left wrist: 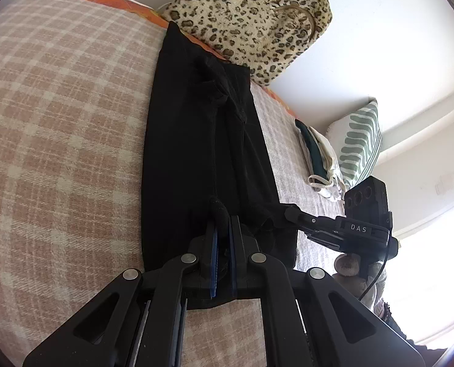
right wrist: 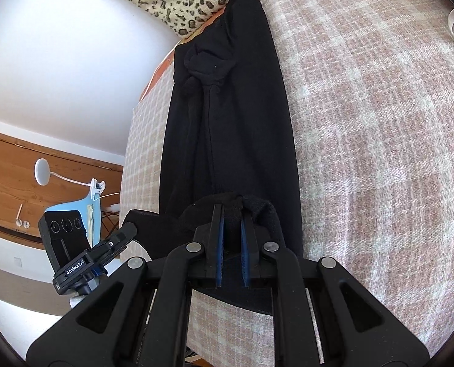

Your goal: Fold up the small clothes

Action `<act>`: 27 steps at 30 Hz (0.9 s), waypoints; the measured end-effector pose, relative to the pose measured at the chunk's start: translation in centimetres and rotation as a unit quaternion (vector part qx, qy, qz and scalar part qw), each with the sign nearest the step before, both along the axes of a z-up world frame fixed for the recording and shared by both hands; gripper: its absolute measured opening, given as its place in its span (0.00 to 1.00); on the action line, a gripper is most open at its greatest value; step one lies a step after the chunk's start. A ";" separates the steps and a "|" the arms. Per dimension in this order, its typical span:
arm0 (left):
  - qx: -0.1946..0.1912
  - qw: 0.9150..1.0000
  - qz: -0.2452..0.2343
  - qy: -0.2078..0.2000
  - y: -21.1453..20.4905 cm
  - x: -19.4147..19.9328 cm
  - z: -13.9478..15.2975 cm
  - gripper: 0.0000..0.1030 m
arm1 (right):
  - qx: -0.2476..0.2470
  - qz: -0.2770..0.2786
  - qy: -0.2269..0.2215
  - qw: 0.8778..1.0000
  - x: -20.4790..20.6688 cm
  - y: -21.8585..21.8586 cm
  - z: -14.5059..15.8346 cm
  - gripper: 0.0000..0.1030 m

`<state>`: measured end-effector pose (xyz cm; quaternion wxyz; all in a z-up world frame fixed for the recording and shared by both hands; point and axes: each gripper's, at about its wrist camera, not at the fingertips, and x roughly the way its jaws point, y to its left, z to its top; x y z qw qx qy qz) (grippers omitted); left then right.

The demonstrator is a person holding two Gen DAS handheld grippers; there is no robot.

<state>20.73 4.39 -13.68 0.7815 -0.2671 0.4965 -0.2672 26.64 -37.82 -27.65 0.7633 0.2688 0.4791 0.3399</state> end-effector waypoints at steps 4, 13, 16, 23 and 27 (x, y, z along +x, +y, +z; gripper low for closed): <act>-0.005 1.000 0.014 0.010 0.7 0.5 -0.8 0.05 | 0.012 -0.004 0.019 1.000 0.8 -0.2 -0.7 0.12; 0.025 0.998 0.026 -0.052 1.8 -0.4 2.7 0.46 | 0.025 -0.005 -0.071 0.997 -1.4 -3.6 3.0 0.34; 0.052 0.995 -0.014 -0.081 0.8 -1.8 3.3 0.46 | -0.006 0.031 -0.114 0.993 -3.1 -2.7 4.0 0.34; 0.096 0.989 -0.095 -0.060 -2.5 -2.3 1.3 0.40 | -0.069 0.147 -0.124 0.979 -4.7 2.9 2.1 0.28; 0.090 0.991 -0.089 -0.032 -2.8 -0.5 -0.4 0.40 | -0.097 0.168 -0.118 0.974 -3.3 5.2 0.8 0.27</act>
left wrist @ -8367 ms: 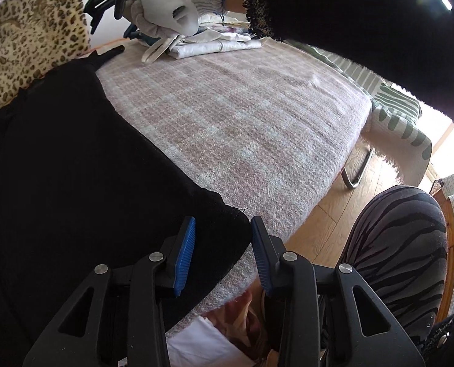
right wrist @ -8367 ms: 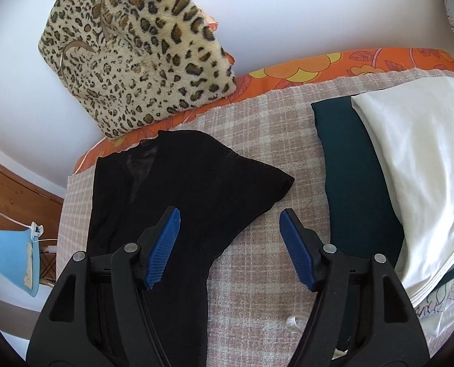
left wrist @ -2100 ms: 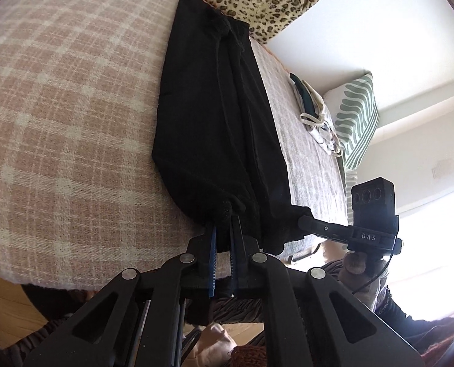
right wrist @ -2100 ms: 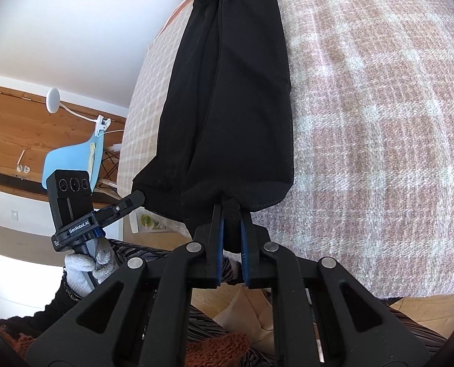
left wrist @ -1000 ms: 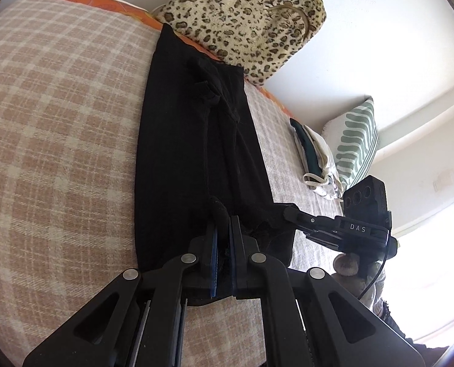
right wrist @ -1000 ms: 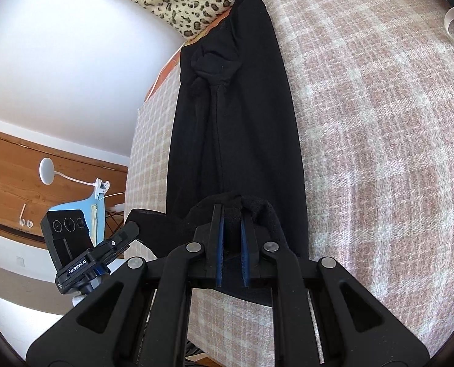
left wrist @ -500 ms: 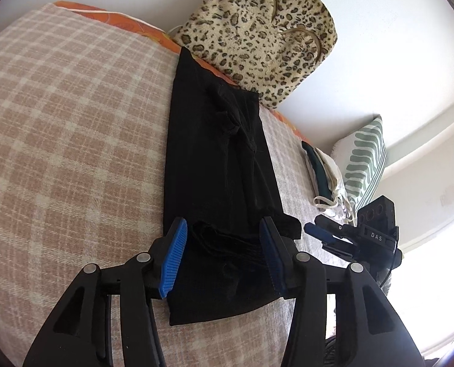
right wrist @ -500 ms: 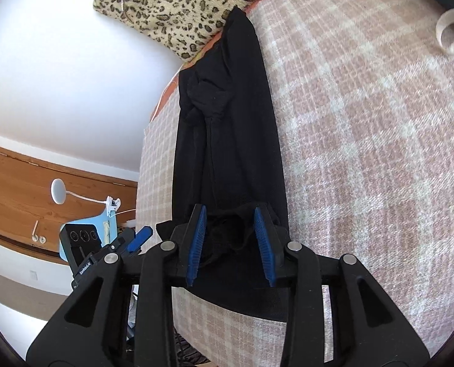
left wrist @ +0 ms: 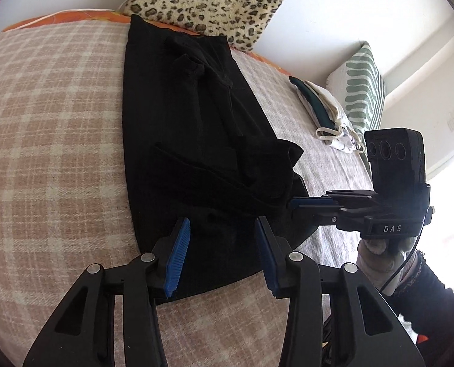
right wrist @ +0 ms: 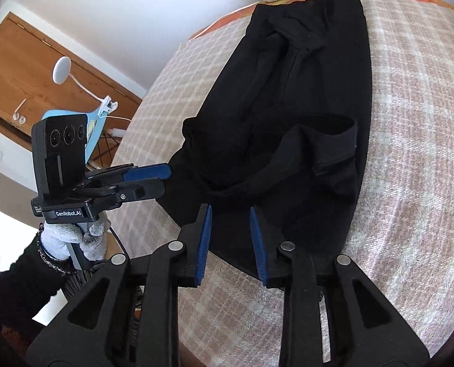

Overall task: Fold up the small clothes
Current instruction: 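Open both grippers and withdraw them from the folded shirt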

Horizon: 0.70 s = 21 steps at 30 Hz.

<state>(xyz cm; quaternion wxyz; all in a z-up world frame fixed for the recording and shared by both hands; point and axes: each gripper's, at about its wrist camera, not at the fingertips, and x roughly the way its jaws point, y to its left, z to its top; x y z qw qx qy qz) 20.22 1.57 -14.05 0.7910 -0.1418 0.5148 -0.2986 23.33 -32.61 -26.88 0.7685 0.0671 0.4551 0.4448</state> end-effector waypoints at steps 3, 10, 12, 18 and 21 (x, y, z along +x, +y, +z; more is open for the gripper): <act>0.018 0.999 0.025 -0.007 0.3 1.4 -0.6 0.40 | 0.005 -0.047 -0.004 0.999 2.2 -0.3 -0.5 0.27; 0.033 0.995 0.072 -0.052 2.7 2.7 0.5 0.42 | 0.050 -0.141 -0.018 0.989 5.3 -5.0 0.6 0.27; 0.027 0.996 0.061 -0.052 3.2 2.8 0.3 0.43 | 0.039 -0.142 -0.035 0.988 5.0 -5.8 0.9 0.27; 0.056 0.996 -0.003 -0.074 1.7 2.8 0.3 0.52 | 0.019 -0.131 -0.035 0.991 5.1 -5.4 0.3 0.27; 0.076 0.993 -0.017 -0.091 0.9 3.0 0.2 0.52 | 0.013 -0.128 -0.032 0.991 5.4 -4.6 0.0 0.27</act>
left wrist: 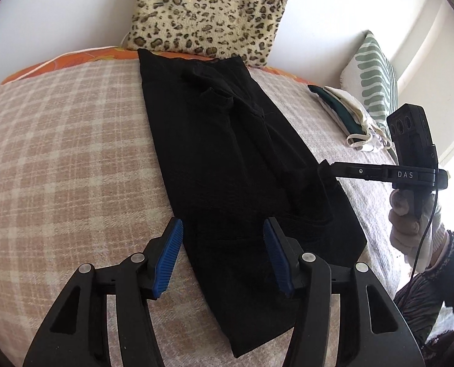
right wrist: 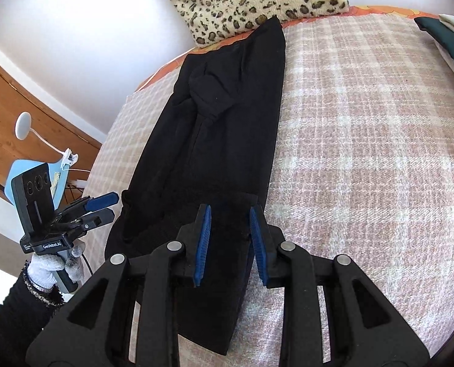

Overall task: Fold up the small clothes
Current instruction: 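Open both grippers and withdraw them from the folded shirt, then grasp the collar end of the black strip with both grippers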

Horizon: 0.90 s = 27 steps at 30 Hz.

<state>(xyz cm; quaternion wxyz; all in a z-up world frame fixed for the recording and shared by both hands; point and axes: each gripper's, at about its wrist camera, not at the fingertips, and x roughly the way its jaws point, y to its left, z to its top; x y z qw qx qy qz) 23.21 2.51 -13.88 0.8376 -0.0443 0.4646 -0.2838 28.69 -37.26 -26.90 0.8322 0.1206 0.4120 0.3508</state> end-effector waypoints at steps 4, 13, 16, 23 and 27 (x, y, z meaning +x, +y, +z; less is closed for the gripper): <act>0.014 1.000 -0.017 -0.016 -0.8 0.1 0.0 0.52 | -0.011 0.001 -0.002 1.000 0.1 0.7 -0.3 0.28; 0.011 1.000 -0.023 -0.017 -0.7 0.3 -0.5 0.22 | -0.016 -0.006 -0.006 1.000 0.6 1.5 -0.4 0.29; 0.007 0.999 -0.030 -0.023 -0.9 0.0 -0.3 0.08 | -0.021 -0.006 -0.010 1.000 0.5 1.8 -0.3 0.29; -0.013 1.000 -0.009 -0.015 0.3 0.2 -0.3 0.05 | -0.017 -0.009 -0.014 1.000 0.5 1.9 0.0 0.10; -0.006 1.000 -0.005 -0.016 0.2 0.1 -0.1 0.12 | -0.012 -0.010 -0.010 1.000 0.6 1.8 0.1 0.10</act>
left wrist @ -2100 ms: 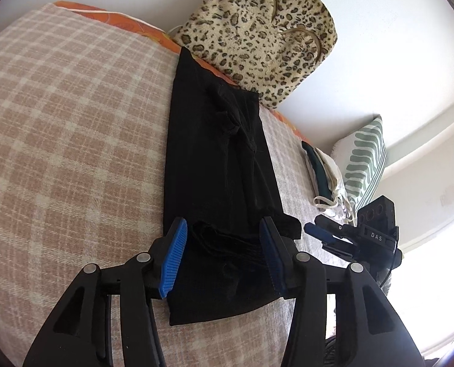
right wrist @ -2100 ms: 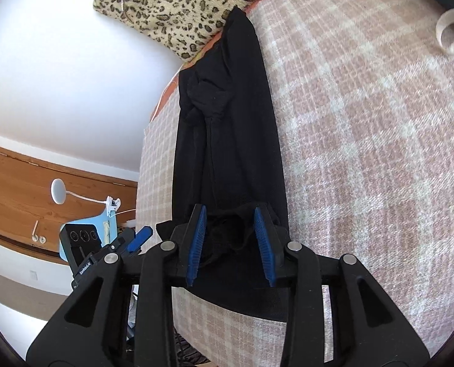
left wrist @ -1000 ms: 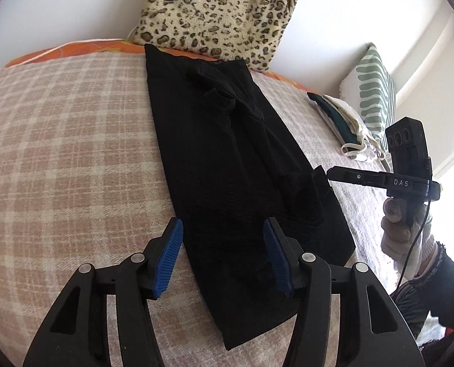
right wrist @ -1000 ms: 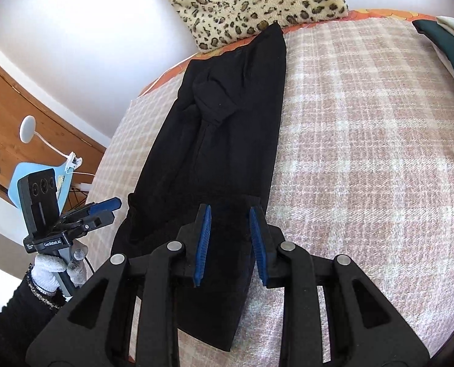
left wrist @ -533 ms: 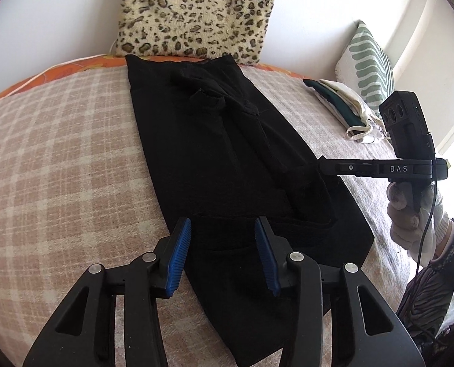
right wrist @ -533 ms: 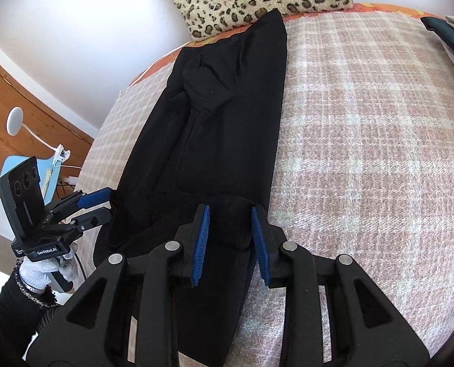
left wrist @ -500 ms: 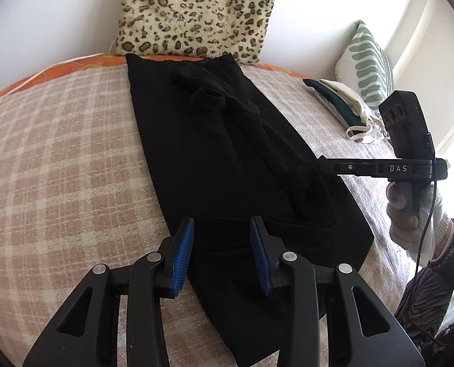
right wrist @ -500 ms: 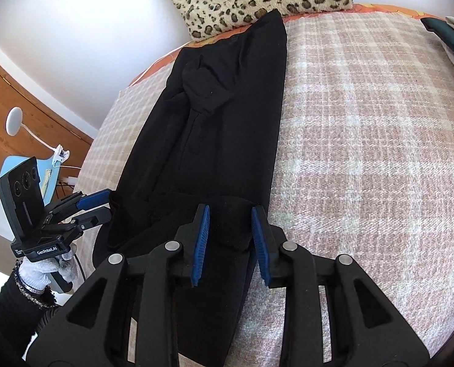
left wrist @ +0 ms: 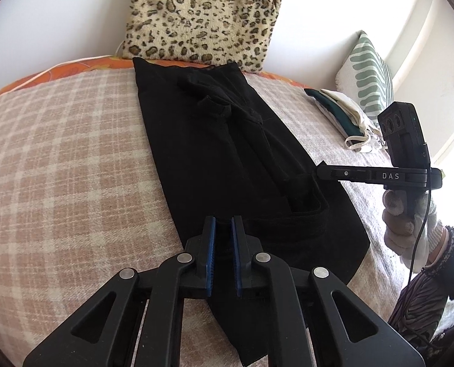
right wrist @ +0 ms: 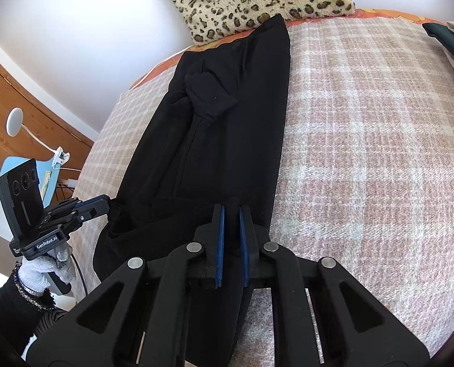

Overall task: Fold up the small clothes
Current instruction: 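Grasp the collar end of the black strip with both grippers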

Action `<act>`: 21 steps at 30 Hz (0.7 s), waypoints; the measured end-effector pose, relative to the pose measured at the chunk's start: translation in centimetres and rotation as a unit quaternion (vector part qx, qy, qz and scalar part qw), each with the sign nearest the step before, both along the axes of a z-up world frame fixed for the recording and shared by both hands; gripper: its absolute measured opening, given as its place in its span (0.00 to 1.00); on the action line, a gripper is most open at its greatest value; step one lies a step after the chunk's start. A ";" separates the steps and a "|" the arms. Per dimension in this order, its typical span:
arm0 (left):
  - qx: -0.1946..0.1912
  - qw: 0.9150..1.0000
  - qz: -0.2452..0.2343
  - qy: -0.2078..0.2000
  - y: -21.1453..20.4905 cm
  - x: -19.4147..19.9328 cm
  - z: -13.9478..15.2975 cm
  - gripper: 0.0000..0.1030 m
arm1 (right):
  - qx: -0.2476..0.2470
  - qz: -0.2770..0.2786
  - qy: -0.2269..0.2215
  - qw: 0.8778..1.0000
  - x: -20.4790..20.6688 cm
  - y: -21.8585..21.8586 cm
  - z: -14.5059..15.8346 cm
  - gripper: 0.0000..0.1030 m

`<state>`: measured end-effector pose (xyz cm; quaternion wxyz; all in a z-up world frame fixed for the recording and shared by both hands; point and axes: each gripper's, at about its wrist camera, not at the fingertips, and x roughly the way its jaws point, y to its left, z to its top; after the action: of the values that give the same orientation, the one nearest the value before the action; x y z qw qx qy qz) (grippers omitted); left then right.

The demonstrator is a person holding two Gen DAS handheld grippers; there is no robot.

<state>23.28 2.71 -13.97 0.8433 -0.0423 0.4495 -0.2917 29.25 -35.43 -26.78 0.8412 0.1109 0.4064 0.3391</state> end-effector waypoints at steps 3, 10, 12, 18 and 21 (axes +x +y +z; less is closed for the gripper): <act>0.011 1.000 -0.007 -0.002 -0.6 0.0 -0.3 0.33 | 0.004 0.001 0.004 1.000 0.0 -0.1 0.1 0.11; 0.027 0.999 -0.032 -0.002 -1.9 0.2 -1.2 0.10 | -0.006 -0.002 0.005 1.000 0.0 0.2 -0.3 0.13; 0.028 0.999 -0.023 -0.007 -1.8 0.3 -1.1 0.05 | -0.012 -0.005 0.002 1.000 0.0 0.3 -0.3 0.13; 0.010 0.998 0.059 -0.011 1.2 1.4 -0.7 0.05 | -0.022 -0.037 0.001 0.999 0.2 -0.6 -0.1 0.13; 0.012 0.997 0.076 -0.003 1.9 1.7 -0.5 0.12 | -0.036 -0.041 -0.025 0.998 -0.4 -0.6 1.1 0.14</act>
<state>24.95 4.58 -14.47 0.8650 -0.0653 0.4455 -0.2213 28.82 -36.00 -25.69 0.8676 0.0883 0.3925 0.2921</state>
